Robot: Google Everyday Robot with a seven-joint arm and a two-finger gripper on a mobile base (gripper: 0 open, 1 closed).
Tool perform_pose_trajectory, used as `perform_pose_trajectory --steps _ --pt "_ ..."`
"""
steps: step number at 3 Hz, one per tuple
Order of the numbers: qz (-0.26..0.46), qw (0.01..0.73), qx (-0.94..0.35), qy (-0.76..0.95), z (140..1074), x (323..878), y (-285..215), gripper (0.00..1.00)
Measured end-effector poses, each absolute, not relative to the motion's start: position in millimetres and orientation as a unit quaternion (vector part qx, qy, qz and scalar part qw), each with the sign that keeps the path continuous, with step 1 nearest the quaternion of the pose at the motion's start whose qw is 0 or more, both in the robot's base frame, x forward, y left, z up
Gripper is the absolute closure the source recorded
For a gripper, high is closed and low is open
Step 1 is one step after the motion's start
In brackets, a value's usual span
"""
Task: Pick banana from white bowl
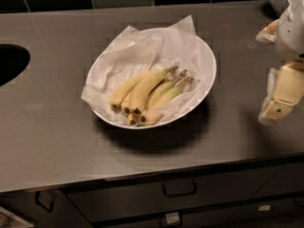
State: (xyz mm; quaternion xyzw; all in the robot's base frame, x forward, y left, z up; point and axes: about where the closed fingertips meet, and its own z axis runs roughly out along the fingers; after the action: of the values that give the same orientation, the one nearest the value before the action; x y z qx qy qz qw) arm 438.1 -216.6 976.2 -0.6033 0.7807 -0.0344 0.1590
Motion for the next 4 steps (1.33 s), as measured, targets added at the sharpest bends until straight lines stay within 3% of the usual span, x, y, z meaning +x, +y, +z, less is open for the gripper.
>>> perform_pose_trajectory --steps 2,4 --pt "-0.037 0.173 -0.621 0.763 984.5 451.0 -207.9 0.0" --pt "-0.018 0.187 -0.703 0.686 997.4 497.8 -153.0 0.0"
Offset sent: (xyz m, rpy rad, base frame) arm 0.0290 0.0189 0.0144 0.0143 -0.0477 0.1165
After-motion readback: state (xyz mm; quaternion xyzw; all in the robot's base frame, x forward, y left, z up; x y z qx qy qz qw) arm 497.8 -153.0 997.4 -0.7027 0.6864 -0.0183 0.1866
